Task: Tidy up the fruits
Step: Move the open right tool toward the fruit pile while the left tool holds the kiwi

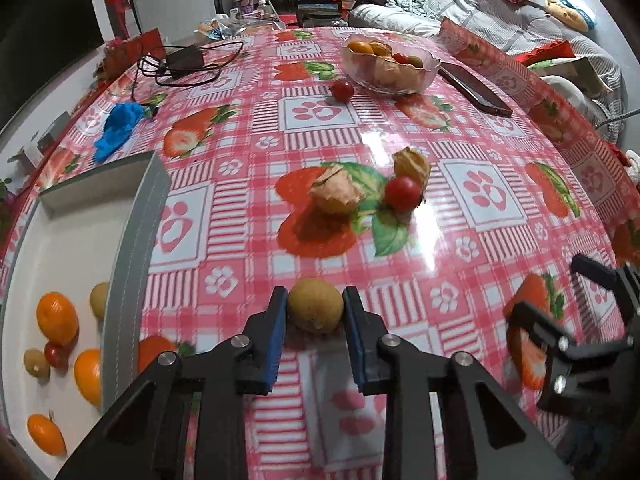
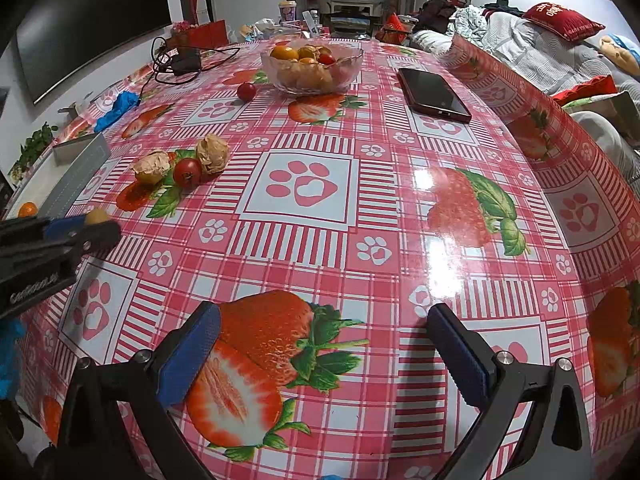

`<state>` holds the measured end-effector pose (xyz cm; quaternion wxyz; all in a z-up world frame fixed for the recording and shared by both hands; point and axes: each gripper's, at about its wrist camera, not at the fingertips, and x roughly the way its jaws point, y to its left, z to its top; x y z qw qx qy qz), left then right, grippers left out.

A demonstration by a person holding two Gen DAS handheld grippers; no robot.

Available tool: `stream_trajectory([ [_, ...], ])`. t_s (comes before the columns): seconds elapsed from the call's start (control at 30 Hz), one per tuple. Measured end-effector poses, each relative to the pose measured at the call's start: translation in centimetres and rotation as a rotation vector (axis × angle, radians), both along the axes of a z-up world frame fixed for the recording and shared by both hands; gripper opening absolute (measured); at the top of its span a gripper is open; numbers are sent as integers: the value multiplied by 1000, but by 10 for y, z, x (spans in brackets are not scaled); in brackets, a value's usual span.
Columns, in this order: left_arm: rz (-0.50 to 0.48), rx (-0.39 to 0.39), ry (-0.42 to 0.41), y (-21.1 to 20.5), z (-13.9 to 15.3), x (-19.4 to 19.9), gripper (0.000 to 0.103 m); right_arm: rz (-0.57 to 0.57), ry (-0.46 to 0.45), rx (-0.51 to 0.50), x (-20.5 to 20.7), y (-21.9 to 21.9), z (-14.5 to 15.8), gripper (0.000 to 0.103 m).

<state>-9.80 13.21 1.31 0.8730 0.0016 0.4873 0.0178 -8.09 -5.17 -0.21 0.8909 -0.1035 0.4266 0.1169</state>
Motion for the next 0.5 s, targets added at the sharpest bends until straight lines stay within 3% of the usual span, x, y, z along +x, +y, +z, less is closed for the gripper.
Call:
stream_trajectory([
  [0.27, -1, 0, -27, 6, -1, -24, 30, -8, 16, -7, 2, 0, 0, 103],
  [0.5, -9, -4, -37, 7, -2, -27, 30, -43, 148, -21, 18, 6, 5, 103],
])
